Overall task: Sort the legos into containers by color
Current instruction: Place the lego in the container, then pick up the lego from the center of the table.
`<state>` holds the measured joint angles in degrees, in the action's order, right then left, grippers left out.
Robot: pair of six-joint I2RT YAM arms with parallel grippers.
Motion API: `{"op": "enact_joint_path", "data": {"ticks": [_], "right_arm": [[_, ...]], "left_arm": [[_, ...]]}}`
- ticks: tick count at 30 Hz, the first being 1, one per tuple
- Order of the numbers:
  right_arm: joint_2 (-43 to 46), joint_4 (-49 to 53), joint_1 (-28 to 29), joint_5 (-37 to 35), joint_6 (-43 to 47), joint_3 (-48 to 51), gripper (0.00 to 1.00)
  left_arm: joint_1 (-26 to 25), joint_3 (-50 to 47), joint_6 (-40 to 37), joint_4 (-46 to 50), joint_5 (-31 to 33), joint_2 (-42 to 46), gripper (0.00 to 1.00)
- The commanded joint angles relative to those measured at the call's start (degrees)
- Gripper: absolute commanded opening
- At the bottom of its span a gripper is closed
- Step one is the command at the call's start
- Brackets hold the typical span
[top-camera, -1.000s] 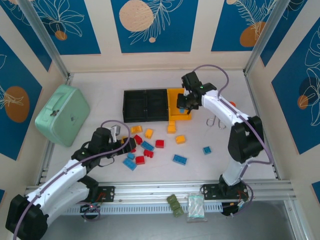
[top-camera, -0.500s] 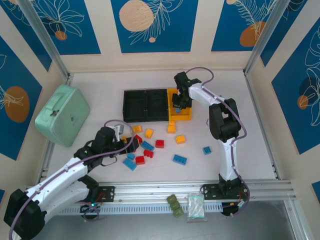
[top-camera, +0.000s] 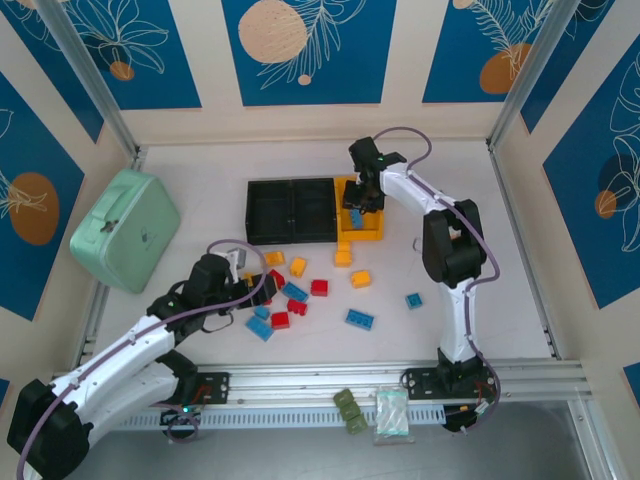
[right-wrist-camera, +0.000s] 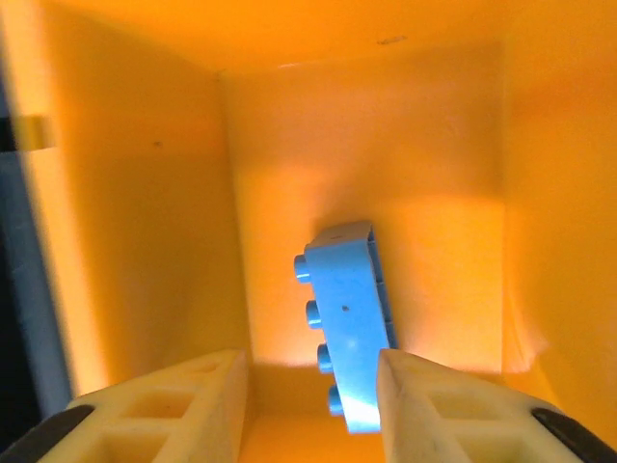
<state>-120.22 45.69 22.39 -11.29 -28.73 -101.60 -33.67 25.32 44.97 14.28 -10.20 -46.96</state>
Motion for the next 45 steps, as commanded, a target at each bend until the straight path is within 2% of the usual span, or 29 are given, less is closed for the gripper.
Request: {"op": "enact_joint_path", "data": {"ticks": [1,5,9,14,20,29,40,45], "right_arm": [[6.3,1.4,0.6,-1.1,0.0,1.0,0.41],[12.7,0.2,1.6,-0.9,0.2,5.9,0.41],[21.0,-2.5,2.9,0.9,0.3,15.2,0.42],[31.1,-5.3,4.8,2.4,0.0,28.5,0.56],[36.7,-7.2,6.5,1.9,-0.3,39.5,0.65],[33.1,-11.4,9.3,1.1,-1.5,45.8,0.66],[25.7,-11.5,11.4,-1.0,-1.2,42.8,0.66],[23.9,-11.2,11.7,-1.4,-1.2,42.5,0.62]], "left_arm": [[-0.6,2.4,-0.7,1.3,0.8,0.0,0.77],[-0.6,2.8,-0.7,2.4,1.0,0.2,0.77],[-0.6,3.5,-1.2,5.0,1.0,0.0,0.77],[-0.8,5.6,-3.6,7.9,-0.8,-1.6,0.75],[-1.6,7.6,-5.0,9.0,-1.0,-3.4,0.74],[-4.8,8.2,-4.2,6.6,-0.2,-6.4,0.74],[-8.6,9.6,-4.4,6.5,2.1,-8.8,0.74],[-9.0,9.4,-4.3,6.2,2.6,-9.2,0.74]]}}
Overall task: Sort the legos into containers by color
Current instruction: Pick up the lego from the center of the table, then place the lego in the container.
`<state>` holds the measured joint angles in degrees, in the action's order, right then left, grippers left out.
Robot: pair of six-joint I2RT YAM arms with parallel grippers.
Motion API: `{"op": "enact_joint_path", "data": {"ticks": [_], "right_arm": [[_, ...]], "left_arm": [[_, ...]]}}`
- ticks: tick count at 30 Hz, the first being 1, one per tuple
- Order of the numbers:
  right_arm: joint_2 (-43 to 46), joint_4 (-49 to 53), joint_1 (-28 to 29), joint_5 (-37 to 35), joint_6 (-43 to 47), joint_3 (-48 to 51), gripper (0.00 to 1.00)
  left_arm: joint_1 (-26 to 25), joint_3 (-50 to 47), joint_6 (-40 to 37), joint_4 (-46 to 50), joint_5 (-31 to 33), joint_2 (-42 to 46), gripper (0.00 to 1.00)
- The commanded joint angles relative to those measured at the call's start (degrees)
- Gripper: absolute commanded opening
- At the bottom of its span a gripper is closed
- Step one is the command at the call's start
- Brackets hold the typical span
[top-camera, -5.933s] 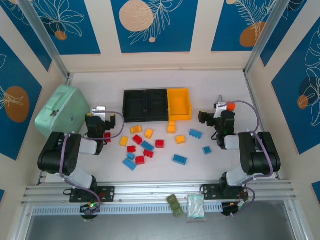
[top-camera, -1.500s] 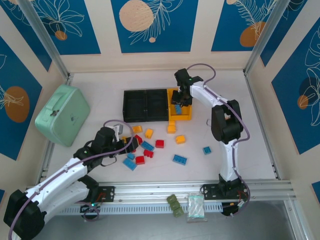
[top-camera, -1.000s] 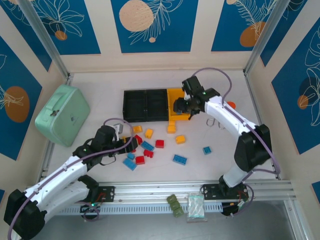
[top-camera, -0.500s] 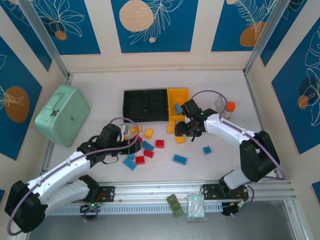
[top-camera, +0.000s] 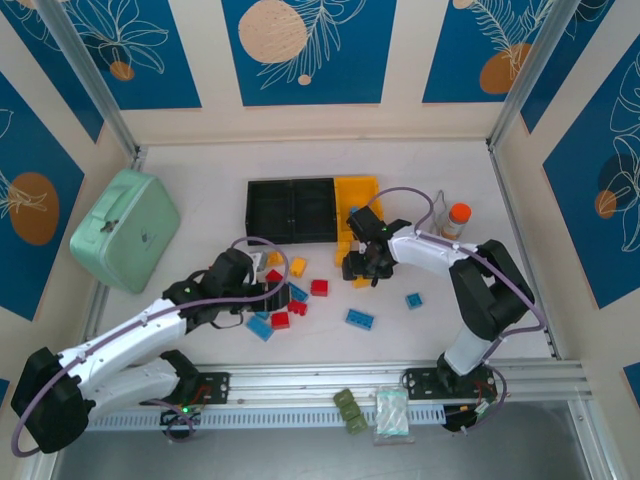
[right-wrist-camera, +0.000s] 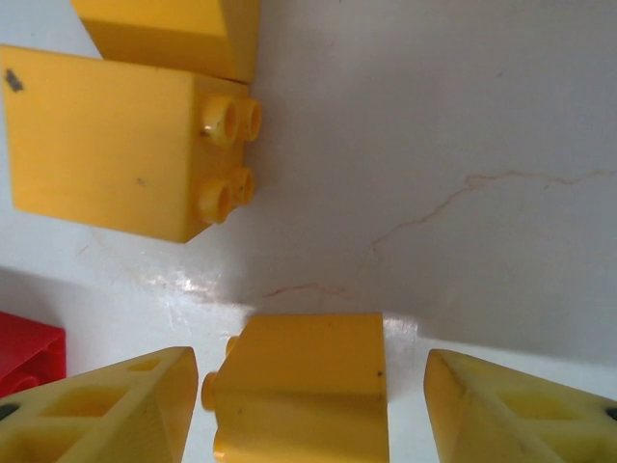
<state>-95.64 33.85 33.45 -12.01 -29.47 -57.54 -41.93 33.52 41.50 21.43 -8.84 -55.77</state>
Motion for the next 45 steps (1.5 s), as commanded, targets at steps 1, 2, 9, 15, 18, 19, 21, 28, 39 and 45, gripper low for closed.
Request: {"op": "enact_joint_path", "data": {"ticks": [1,2,9,15,18,19,21,28,39,45], "right_arm": [[-0.8,0.6,0.8,-0.9,-0.4,-1.5,0.61],[-0.9,0.8,0.9,-1.2,-0.5,-1.5,0.60],[-1.2,1.3,1.7,-1.8,-0.1,-1.7,0.49],[-0.3,3.0,2.4,-2.5,0.3,-2.7,0.37],[1.8,4.5,2.9,-2.6,0.7,-4.5,0.35],[2.6,5.1,3.1,-2.6,1.0,-5.4,0.35],[3.4,6.0,3.2,-2.4,1.5,-7.7,0.34],[-1.4,7.9,3.2,-1.2,4.3,-21.3,0.34],[-23.3,12.0,1.3,-1.4,5.7,-48.1,0.34],[-32.5,15.8,0.5,-1.6,5.5,-59.4,0.34]], "left_arm": [[-0.7,1.3,-0.8,-1.1,1.2,-0.5,0.73],[-0.8,1.3,-0.8,-1.1,1.2,-0.6,0.73],[-1.0,1.0,-0.8,-2.1,1.2,-1.7,0.73],[-1.1,0.8,-0.5,-2.2,1.8,-1.6,0.74],[-1.3,0.7,-0.2,-2.2,2.1,-1.2,0.74],[-1.2,0.6,0.0,-2.2,2.4,-0.9,0.74],[-1.3,0.3,0.7,-2.2,3.5,-0.2,0.73],[-1.2,-0.5,2.9,-0.5,6.6,2.5,0.74],[-1.2,-0.7,4.2,3.4,8.5,6.6,0.74],[-1.2,-1.4,4.8,4.6,9.0,8.6,0.74]]}}
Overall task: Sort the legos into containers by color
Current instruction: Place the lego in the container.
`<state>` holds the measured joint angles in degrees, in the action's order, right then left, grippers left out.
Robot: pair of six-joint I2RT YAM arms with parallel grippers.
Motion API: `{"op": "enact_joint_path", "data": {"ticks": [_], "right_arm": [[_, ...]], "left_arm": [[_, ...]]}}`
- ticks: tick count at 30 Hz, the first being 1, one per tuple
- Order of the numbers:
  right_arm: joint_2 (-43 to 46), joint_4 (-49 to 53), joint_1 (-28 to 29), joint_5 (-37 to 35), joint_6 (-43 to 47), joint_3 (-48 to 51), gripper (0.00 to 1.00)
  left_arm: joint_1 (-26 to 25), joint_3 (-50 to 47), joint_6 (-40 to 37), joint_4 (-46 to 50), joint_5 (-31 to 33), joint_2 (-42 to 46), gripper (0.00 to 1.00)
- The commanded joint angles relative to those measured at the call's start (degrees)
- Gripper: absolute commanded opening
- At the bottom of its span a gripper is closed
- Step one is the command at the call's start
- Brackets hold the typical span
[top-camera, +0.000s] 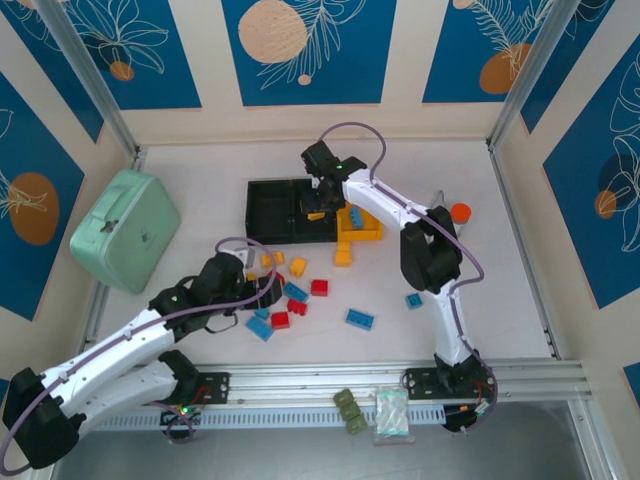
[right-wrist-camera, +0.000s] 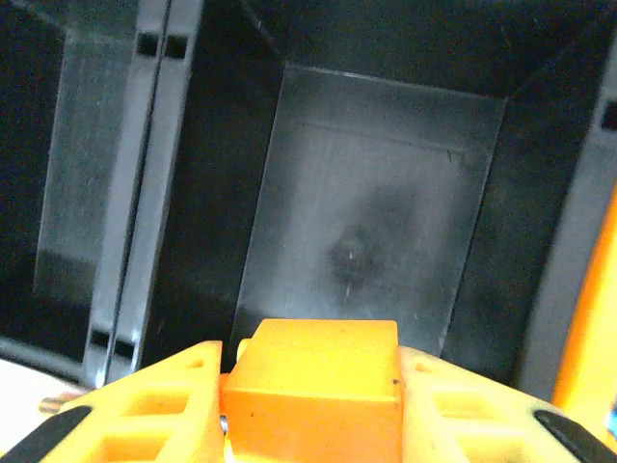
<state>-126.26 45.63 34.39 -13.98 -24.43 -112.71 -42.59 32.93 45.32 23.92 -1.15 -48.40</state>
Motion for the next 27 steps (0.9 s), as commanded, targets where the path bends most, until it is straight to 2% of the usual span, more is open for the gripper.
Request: {"op": "enact_joint_path", "data": {"ticks": [1,10,19,27], "right_arm": [[-3.0,4.6,-0.7,0.5,0.2,-5.6,0.34],[-8.7,6.8,-1.4,1.6,-0.5,-11.2,0.37],[-8.7,7.5,-0.6,1.1,-0.6,-13.0,0.50],[-5.7,7.8,-0.2,0.4,-0.1,-13.3,0.52]], "left_arm": [[-0.6,-1.0,1.0,2.3,1.5,1.5,0.74],[-0.6,-1.7,1.1,2.5,1.9,1.8,0.74],[-0.5,-1.5,1.0,2.9,2.3,1.7,0.74],[-0.5,-0.8,0.8,3.8,3.0,1.8,0.75]]}}
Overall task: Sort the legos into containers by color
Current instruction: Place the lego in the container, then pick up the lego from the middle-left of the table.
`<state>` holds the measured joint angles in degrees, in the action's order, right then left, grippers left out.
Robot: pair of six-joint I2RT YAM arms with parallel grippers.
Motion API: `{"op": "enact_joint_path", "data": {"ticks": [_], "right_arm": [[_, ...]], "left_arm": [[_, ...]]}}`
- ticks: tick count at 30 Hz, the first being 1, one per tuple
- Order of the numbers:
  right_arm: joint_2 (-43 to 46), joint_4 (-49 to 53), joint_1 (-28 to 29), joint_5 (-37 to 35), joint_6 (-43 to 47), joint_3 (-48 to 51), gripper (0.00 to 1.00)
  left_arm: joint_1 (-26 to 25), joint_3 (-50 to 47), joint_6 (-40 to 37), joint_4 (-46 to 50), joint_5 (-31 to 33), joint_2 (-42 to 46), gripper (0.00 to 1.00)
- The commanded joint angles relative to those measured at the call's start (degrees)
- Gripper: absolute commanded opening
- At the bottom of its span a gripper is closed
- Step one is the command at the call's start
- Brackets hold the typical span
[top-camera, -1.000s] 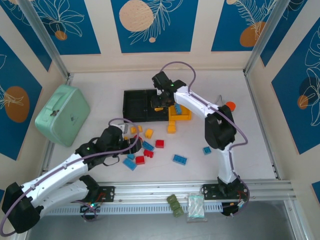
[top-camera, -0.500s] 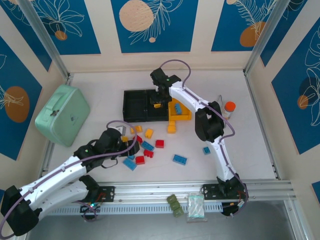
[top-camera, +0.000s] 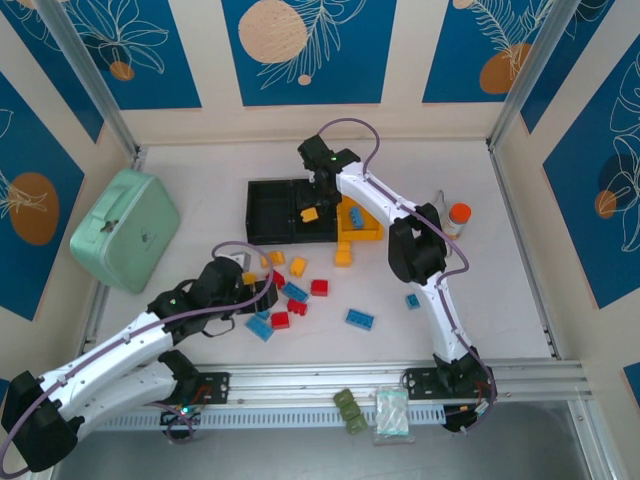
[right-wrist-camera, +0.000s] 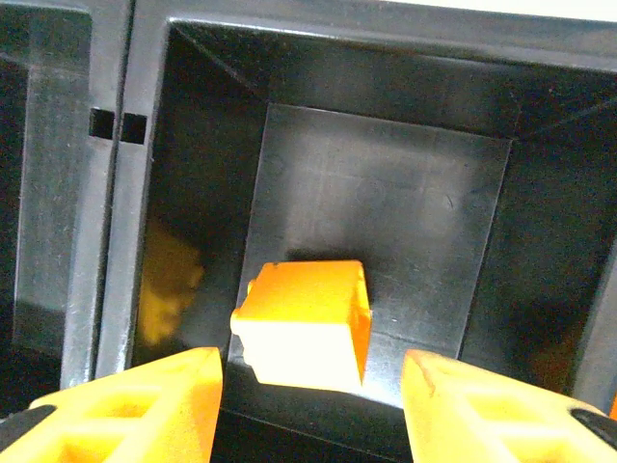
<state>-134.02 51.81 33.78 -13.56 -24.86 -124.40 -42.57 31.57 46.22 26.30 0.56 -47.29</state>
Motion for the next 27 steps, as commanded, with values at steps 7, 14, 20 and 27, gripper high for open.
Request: {"op": "enact_joint_path", "data": {"ticks": [7,14,20,27], "right_arm": [[10.1,-1.6,1.4,0.1,0.5,4.7,0.52],[24.4,-8.1,2.9,2.3,0.1,20.4,0.52],[38.9,-15.3,3.0,7.0,-1.1,39.5,0.52],[53.0,-17.9,3.1,10.1,-2.2,56.2,0.53]], "left_arm": [[-0.5,1.9,-0.3,3.8,3.5,0.8,0.75],[-0.4,5.3,-1.4,10.7,8.9,-0.4,0.75],[0.0,8.5,-4.5,14.0,10.3,-3.5,0.73],[-0.1,9.2,-4.9,14.3,10.4,-6.8,0.72]]}}
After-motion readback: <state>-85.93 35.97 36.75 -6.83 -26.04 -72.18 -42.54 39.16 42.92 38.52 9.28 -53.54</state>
